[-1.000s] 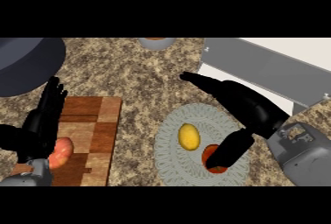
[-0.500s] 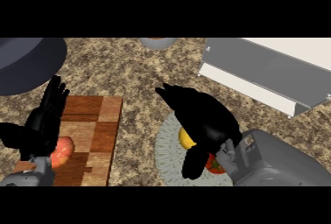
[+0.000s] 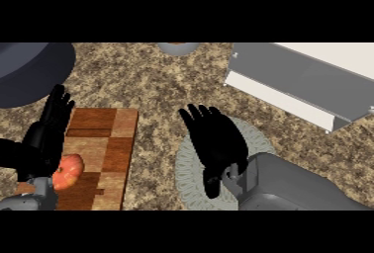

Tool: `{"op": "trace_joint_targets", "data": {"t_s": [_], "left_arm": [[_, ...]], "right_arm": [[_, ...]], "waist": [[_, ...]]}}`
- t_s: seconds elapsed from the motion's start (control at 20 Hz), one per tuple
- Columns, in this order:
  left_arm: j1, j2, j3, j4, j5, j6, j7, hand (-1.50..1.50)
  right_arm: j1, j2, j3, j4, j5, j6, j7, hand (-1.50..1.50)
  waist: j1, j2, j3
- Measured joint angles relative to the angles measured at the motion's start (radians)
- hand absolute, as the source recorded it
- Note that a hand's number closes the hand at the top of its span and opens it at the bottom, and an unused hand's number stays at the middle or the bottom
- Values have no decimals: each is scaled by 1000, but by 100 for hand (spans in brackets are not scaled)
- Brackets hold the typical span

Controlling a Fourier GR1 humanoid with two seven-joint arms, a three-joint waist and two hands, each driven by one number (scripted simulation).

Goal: Pick the lemon from the placemat and place it in the tiered shelf

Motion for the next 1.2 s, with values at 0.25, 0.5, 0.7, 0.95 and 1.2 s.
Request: {"op": "trace_joint_targets", "data": {"t_s": [0.25, 0.5, 0.7, 0.95, 1.2], "left_arm": [[2, 0, 15, -17, -1, -6, 12, 0], [-8, -16, 13, -16, -14, -8, 22, 0], [-17, -26, 14, -11, -28, -8, 18, 0], [-20, -30, 36, 19, -24, -28, -8, 0], [-23, -49, 22, -15, -51, -17, 28, 0]], "right_arm": [[58, 17, -25, 45, 78, 20, -36, -150], [139, 22, -68, 35, 152, 52, -83, -150], [162, 60, -94, 107, 211, 77, -131, -150], [226, 90, -122, 132, 297, 85, -181, -150], [265, 113, -175, 176, 374, 83, -286, -150]], "waist": [[-1, 1, 1], [-3, 1, 1], [-2, 1, 1], [-3, 2, 1], [-2, 2, 1]]}}
